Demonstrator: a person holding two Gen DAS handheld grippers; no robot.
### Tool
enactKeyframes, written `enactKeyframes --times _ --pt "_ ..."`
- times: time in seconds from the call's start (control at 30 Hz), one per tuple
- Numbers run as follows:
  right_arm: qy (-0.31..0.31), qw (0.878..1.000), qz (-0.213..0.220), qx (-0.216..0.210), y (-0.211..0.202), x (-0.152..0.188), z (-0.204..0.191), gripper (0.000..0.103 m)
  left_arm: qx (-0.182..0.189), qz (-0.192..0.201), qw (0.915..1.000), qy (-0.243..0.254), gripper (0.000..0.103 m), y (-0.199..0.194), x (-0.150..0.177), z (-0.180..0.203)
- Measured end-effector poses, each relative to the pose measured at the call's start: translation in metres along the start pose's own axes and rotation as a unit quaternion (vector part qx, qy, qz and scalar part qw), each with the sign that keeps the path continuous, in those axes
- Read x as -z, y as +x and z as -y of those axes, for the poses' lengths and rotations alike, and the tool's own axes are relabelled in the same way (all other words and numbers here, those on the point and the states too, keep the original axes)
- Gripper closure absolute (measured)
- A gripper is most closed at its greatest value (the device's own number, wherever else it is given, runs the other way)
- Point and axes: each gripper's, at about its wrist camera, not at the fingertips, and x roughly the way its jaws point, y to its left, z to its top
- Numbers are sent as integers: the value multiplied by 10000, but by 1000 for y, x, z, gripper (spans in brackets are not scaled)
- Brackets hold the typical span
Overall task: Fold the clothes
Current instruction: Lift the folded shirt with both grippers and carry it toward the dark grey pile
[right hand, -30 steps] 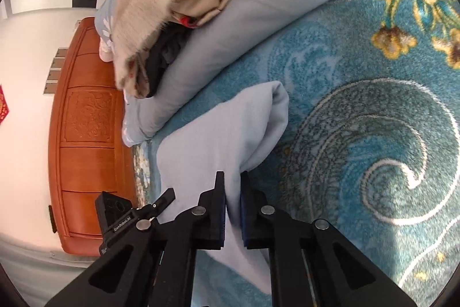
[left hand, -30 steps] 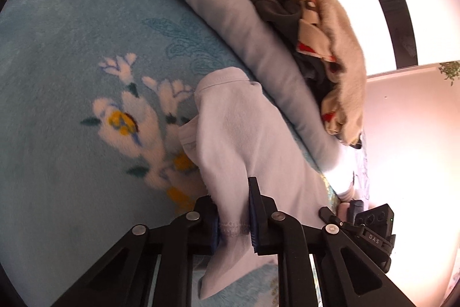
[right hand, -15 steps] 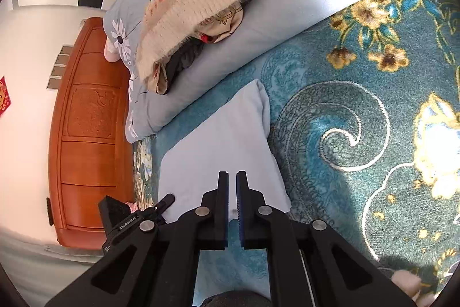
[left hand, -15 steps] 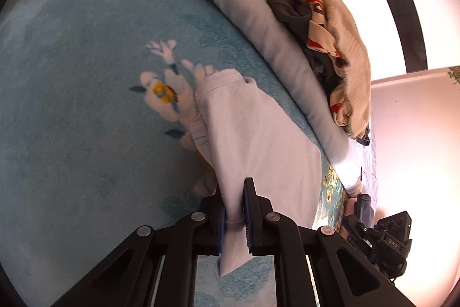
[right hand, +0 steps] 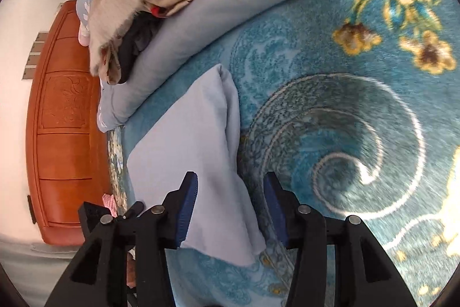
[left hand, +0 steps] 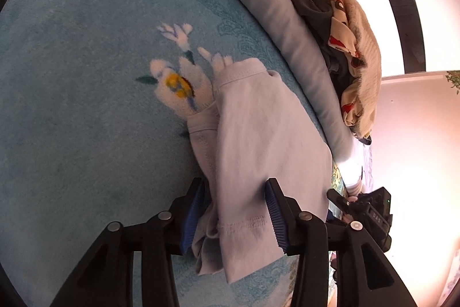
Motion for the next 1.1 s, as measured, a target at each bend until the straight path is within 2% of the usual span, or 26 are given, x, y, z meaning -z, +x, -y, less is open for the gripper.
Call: enactKeyframes --times 0.23,0.43,0.53,0.57,0.6,0.73,0.77,0.83,1.1 --pt "-145 9983 -156 -538 24 -16 -7 54 180 -75 9998 11 56 20 -6 2" --pt "-300 9966 -307 -708 43 -20 -23 52 219 -32 9997 -77 56 25 -6 4" --pt "-364 9962 -359 -707 49 -19 -32 52 62 73 9999 34 60 22 -4 11" --pt "-383 9963 -362 -677 49 -19 -34 52 13 116 9999 93 67 20 -3 15" --pt "-390 9965 -356 -652 49 -18 -36 54 -32 152 9998 146 71 18 -1 18" --pt "-262 9973 -305 -620 43 -15 -38 78 -114 259 9991 311 84 7 5 31" --pt "-214 9974 -293 -619 41 -14 -37 84 -98 279 9990 347 85 3 7 34" --pt "-151 9973 -276 -666 35 -12 -39 90 -62 316 9986 425 85 -6 11 42" --pt "-186 9952 -97 -960 -10 12 -51 91 259 396 9961 745 85 -50 39 67"
